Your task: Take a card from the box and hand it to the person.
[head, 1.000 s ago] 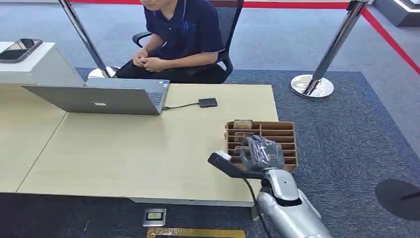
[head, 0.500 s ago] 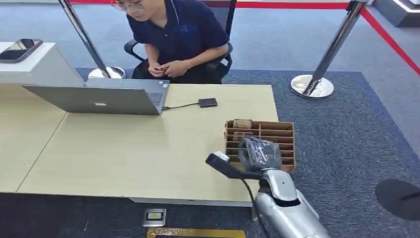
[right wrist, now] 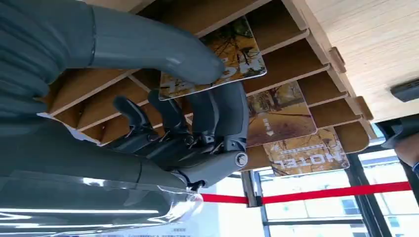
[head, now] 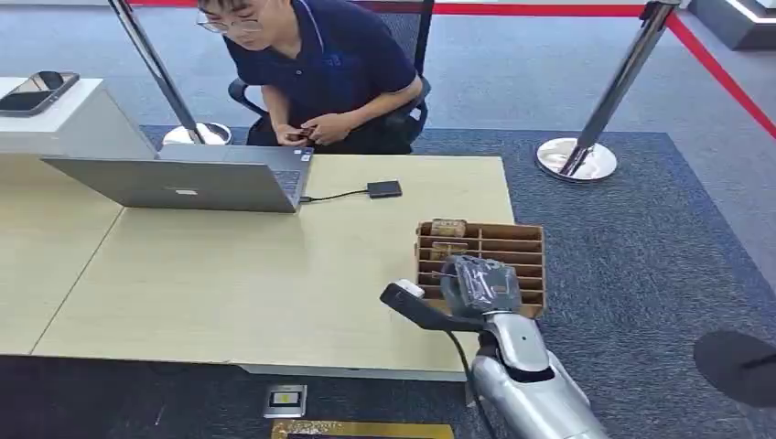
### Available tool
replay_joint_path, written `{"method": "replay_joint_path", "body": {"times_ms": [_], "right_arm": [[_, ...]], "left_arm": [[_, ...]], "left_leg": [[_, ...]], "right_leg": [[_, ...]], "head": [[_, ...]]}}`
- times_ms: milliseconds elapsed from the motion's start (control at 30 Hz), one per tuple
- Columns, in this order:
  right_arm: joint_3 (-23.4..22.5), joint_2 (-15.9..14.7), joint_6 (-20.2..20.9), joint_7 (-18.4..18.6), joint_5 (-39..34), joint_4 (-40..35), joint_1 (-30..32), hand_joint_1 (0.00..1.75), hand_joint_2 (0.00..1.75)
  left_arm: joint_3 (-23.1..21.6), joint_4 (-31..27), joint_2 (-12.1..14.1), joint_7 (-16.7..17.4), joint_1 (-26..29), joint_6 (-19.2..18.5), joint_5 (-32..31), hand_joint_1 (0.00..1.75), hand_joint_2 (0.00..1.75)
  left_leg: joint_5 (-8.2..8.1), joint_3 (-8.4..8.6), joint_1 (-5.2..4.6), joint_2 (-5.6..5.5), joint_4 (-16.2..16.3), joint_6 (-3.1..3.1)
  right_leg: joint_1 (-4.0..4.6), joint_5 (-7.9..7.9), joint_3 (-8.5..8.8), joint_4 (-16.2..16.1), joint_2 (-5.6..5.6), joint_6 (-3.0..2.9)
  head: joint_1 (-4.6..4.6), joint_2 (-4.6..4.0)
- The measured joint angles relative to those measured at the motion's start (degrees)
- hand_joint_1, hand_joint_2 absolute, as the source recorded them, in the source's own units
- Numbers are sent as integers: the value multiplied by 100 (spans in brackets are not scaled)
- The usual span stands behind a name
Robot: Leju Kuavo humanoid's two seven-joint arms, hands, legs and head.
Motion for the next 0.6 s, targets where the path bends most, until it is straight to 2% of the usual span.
{"method": "replay_joint_path", "body": {"times_ms": [333, 600], "right_arm": [[-2, -9, -76, -72, -24, -31, 2, 143, 175], [92, -256, 153, -114, 85, -734, -2, 143, 175]], "left_arm": [[0, 0, 0, 0, 0, 0, -13, 0, 0], [0, 0, 9, 7, 1, 0, -9, 0, 0]], "left_leg": [[1, -1, 0, 0, 0, 0], [2, -4, 0, 0, 1, 1]], "right_leg": [[0, 1, 0, 0, 0, 0], [0, 4, -2, 0, 0, 0]], "head": [[0, 0], [0, 0]]}}
